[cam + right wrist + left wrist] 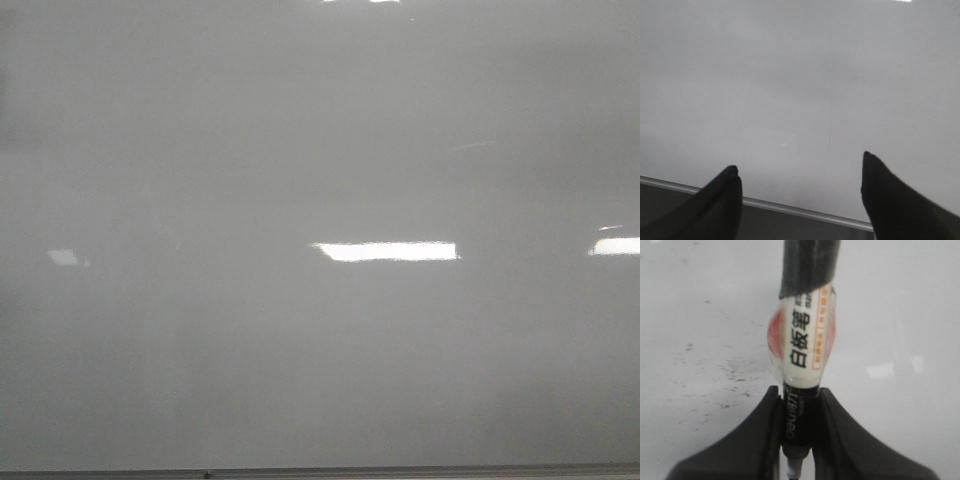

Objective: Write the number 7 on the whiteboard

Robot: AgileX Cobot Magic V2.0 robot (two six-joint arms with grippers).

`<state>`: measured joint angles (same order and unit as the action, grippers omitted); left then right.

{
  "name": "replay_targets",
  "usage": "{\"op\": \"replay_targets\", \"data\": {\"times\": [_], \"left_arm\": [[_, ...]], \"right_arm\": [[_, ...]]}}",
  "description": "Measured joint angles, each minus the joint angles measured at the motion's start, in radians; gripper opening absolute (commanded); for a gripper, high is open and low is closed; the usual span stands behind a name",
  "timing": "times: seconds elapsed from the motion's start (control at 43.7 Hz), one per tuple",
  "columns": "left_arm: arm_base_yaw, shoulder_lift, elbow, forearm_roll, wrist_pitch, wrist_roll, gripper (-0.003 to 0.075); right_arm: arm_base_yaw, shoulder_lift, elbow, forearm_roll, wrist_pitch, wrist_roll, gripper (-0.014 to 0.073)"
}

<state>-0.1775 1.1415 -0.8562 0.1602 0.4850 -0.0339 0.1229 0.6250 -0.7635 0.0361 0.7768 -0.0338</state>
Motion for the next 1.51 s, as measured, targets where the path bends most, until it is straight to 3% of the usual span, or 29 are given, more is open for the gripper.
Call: {"op": "replay_targets", "data": {"times": [0.183,0.504,0.618,0.847,0.961,1.099,1.351,1.511], "left_arm": [[-0.173,-0.005,-0.107,-0.054,0.236,0.163,-0.0021],[-0.419,0.066,-0.211,-0.278,0.355,0.514,-0.0021],[-0.497,0.125,-0.243,-0.288,0.371,0.589,-0.002],[-0.637,0.197,-0.273,-0.295,0.373,0.669,-0.002],[-0.674,0.206,-0.273,-0.295,0.373,0.681,-0.0021],[-0.693,0.206,-0.273,-0.295,0.373,0.7,-0.0021],[-0.703,0.206,-0.276,-0.296,0.373,0.727,-0.002],[-0.703,0.206,-0.276,-0.296,0.371,0.728,-0.002]], "right_arm": [[0.0,0.001,-0.013,0.0,0.036,0.0,0.0528],[0.0,0.091,-0.032,0.023,0.105,-0.047,0.0528],[0.006,0.152,-0.063,0.11,0.141,-0.188,0.0528],[0.089,0.29,-0.129,0.373,0.229,-0.614,0.0528],[0.156,0.353,-0.162,0.46,0.255,-0.808,0.0528],[0.257,0.414,-0.196,0.507,0.25,-0.942,0.0528],[0.412,0.523,-0.251,0.529,0.149,-0.996,0.0524],[0.446,0.57,-0.268,0.557,0.112,-0.997,0.0407]]}}
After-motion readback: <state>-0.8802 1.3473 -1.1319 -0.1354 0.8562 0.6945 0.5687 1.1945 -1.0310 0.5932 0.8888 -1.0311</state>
